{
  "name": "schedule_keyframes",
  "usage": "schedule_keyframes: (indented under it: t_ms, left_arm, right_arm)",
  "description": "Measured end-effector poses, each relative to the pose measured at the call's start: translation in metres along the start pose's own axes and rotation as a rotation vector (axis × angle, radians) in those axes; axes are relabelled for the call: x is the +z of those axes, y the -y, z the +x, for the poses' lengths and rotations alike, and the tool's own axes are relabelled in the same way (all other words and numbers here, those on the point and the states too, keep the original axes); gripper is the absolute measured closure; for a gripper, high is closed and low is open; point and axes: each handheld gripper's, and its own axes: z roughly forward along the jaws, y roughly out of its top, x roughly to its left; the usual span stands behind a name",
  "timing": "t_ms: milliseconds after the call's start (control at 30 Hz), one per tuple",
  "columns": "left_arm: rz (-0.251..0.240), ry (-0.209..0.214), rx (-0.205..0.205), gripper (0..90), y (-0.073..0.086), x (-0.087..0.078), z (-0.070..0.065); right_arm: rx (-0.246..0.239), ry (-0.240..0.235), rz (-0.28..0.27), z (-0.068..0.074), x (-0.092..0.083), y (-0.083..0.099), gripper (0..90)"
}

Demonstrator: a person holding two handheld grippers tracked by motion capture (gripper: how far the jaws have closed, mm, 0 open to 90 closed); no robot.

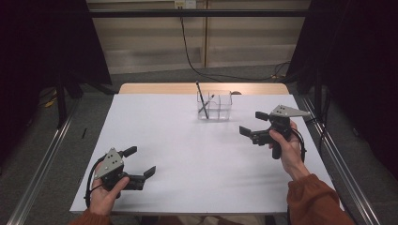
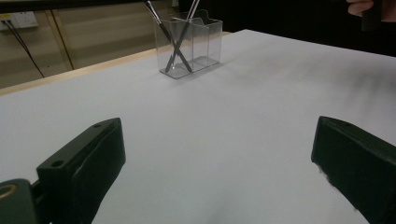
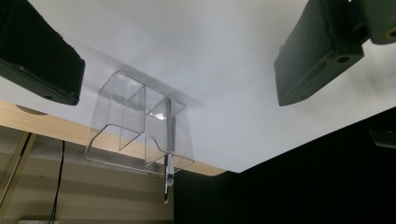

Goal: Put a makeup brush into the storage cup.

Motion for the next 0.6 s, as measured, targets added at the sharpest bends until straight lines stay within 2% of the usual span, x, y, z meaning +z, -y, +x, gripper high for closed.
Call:
schedule_keyframes:
  t_ms: [167, 467, 600]
  left_arm:
    - [-0.003, -0.002, 0.003, 2.9, 0.000, -0.001, 0.000]
    - [0.002, -0.012, 0.003, 2.9, 0.001, -0.002, 0.000]
    - [0.003, -0.015, 0.005, 2.8, 0.000, -0.003, 0.001]
  right_arm:
    - [-0.002, 0.017, 0.010, 0.002, -0.008, 0.008, 1.1]
    - [0.034, 0.036, -0.021, 0.002, -0.026, 0.025, 2.1]
    - [0.035, 0.049, -0.037, 0.004, -0.035, 0.031, 2.3]
